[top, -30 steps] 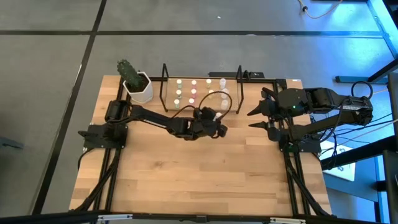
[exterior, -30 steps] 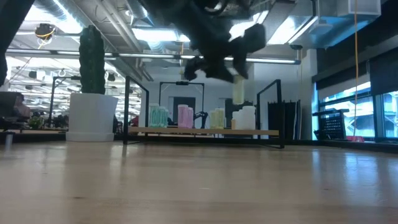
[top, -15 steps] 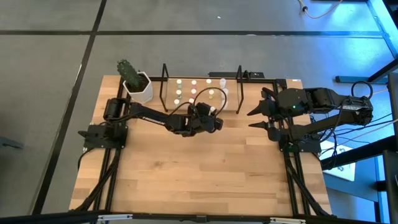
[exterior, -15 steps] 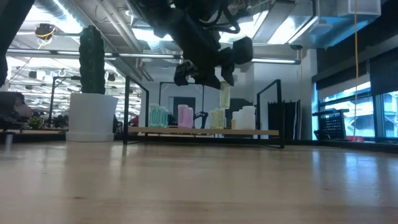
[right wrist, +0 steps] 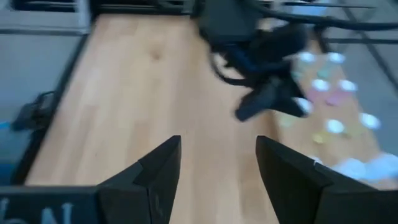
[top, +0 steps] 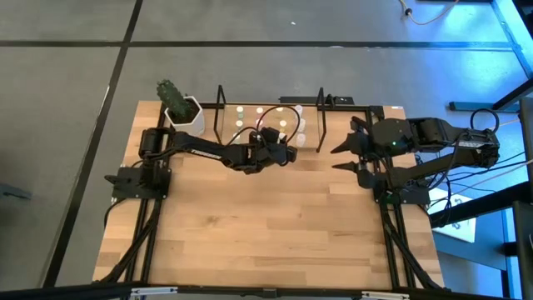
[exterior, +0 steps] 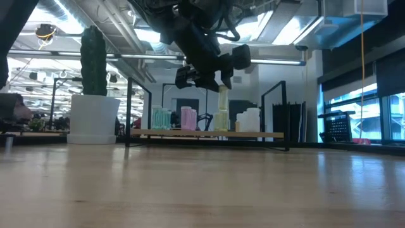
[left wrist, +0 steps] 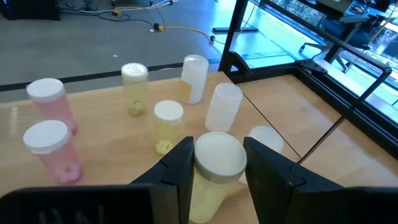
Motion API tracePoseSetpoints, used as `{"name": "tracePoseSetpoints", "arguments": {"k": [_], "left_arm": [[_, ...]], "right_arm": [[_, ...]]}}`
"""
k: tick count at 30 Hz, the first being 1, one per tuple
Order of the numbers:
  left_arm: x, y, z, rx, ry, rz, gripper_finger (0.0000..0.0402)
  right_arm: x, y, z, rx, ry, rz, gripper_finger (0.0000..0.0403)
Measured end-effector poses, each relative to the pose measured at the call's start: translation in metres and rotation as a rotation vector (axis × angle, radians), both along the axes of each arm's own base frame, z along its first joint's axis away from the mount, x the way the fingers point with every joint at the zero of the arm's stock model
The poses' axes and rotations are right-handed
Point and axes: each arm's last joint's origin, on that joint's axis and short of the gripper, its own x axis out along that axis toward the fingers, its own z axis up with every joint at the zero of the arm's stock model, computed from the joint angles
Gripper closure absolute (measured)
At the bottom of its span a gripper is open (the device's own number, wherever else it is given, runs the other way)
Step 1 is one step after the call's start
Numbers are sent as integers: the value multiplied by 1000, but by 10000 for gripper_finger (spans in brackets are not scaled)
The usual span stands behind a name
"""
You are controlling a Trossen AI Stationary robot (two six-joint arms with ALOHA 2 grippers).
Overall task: Pick and place medicine bottles onto shelf by color
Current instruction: Put the yellow pill bottle on the shelf aligned with the other yellow pill bottle
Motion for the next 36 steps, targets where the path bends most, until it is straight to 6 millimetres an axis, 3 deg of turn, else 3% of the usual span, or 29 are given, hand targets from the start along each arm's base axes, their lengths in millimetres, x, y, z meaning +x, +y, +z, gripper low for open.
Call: {"name": "tracePoseSetpoints", "arguments": {"k": [8, 26, 36], "left_arm": [[0, 1, 0, -2, -2, 2, 288], [1, 4, -2, -10, -46, 53, 288], [0, -16, 0, 59, -95, 148, 288]], "right_arm": [[-1, -9, 0, -97, -19, -299, 193], [-1, -9, 2, -124, -31, -289, 193], [-1, -9, 1, -120, -30, -283, 193]]}}
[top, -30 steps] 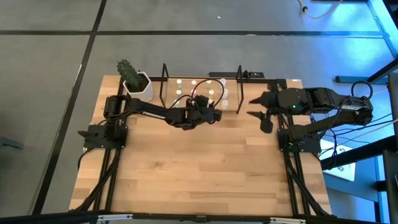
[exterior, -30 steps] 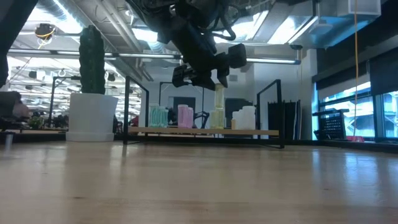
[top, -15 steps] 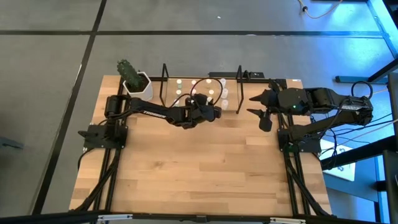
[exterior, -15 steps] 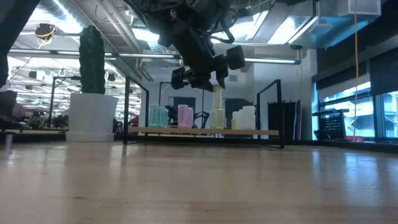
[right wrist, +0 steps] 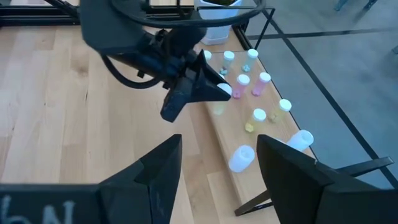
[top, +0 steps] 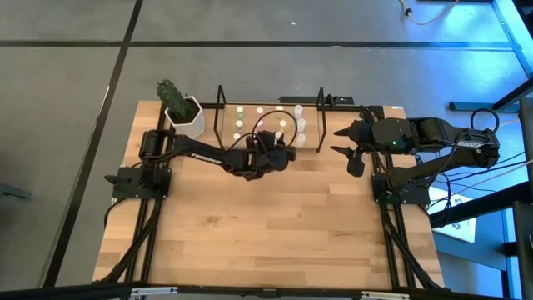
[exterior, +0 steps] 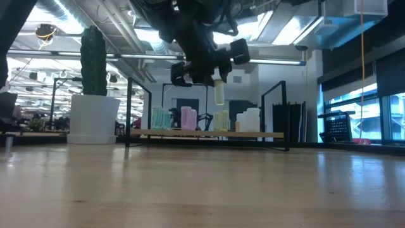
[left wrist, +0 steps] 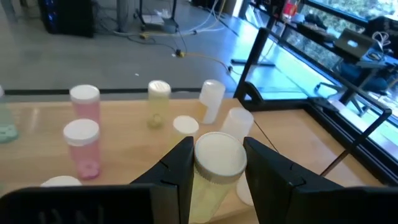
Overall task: Pick and place medicine bottles onto shelf by color
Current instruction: Put the yellow pill bottle on the shelf aligned with the other yellow pill bottle
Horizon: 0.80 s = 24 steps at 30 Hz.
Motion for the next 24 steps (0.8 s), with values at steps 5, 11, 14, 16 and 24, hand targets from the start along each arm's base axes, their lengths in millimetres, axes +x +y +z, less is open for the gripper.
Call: {"name": "tracePoseSetpoints", "arguments": {"k": [5, 11, 14, 16, 24], "left_arm": [[2, -5, -4, 13, 1, 7, 288], [8, -5, -21, 14, 3, 15, 288], [12, -3, -25, 31, 9, 10, 288], [12, 1, -25, 36, 18, 11, 288], [13, 9, -34, 23, 31, 11, 288]], "right_arm": [[0, 0, 0, 0, 0, 0, 193], [0, 0, 0, 0, 0, 1, 193], [0, 0, 0, 2, 0, -1, 193], [0, 0, 0, 0, 1, 1, 193], [0, 0, 0, 2, 0, -1, 193]]}}
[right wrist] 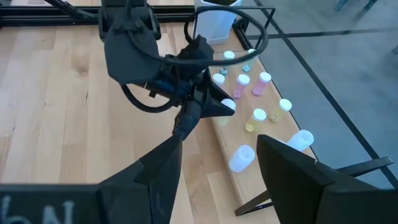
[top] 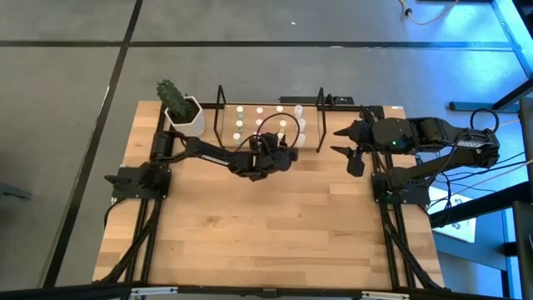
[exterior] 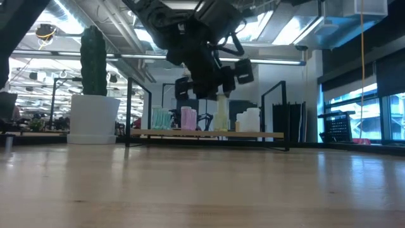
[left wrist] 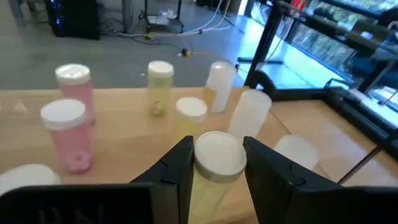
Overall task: Pick and place medicine bottles onto shelf by color
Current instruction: Put the yellow pill bottle on the shelf aligned with the other yellow pill bottle
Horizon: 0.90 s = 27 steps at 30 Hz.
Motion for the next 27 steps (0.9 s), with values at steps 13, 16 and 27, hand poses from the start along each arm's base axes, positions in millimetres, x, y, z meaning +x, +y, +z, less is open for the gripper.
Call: {"name": "tracePoseSetpoints", "arguments": {"k": [13, 16, 27], "left_arm": [[6, 8, -20, -18, -2, -5, 288], [5, 11, -20, -19, 0, 1, 288], [6, 16, -28, -33, 24, -9, 287]], "right_arm": [[0, 0, 0, -2, 1, 2, 193], [0, 0, 0, 0, 0, 0, 193], [0, 0, 0, 0, 0, 0, 193]]}}
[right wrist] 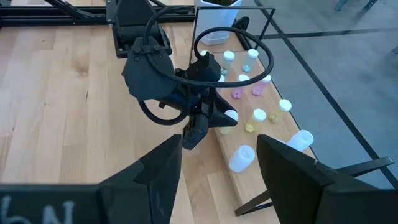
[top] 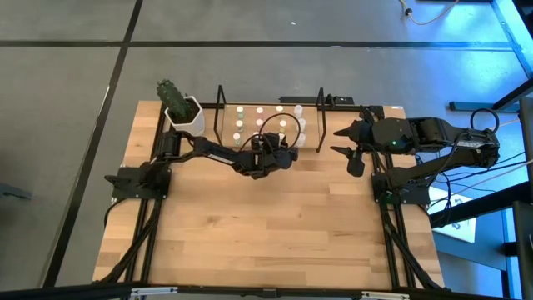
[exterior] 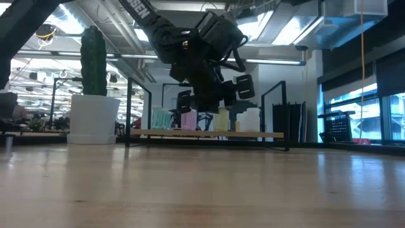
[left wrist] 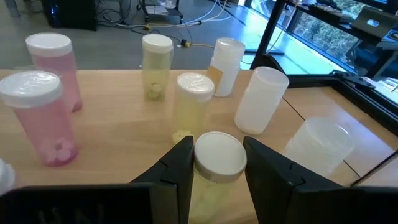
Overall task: Pick and place medicine bottles onto shelf by color
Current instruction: Put the yellow pill bottle on the shelf aligned with the other yellow pill bottle
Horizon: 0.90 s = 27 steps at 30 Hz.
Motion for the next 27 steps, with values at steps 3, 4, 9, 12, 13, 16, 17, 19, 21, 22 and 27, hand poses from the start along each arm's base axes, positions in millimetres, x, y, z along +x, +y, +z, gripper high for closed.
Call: {"name": "tracePoseSetpoints", "arguments": {"k": [3, 4, 9, 12, 13, 16, 17, 19, 21, 22, 27], "left_arm": [[0, 0, 0, 2, 2, 1, 287], [0, 0, 0, 3, 2, 2, 287], [0, 3, 0, 4, 4, 10, 287], [0, 4, 0, 7, 11, 9, 287], [0, 5, 0, 8, 14, 10, 287], [-1, 5, 0, 8, 13, 10, 286], [-1, 5, 0, 8, 13, 10, 286], [-1, 5, 0, 8, 13, 10, 285], [-1, 5, 0, 8, 13, 10, 279], [-1, 5, 0, 8, 13, 10, 274], [-1, 5, -1, 10, 23, 7, 237]], "right_arm": [[0, 0, 0, -1, 0, 0, 193], [0, 0, 0, 0, 0, 0, 193], [0, 0, 0, 0, 0, -1, 193], [0, 0, 0, -2, 1, 1, 193], [0, 0, 0, -1, 0, 1, 193], [0, 0, 0, 0, 0, 0, 193], [0, 0, 0, -1, 0, 1, 193], [0, 0, 0, 0, 0, 0, 193], [0, 0, 0, 0, 0, 0, 193], [0, 0, 0, -1, 0, 1, 193], [0, 0, 0, -1, 0, 1, 193]]}}
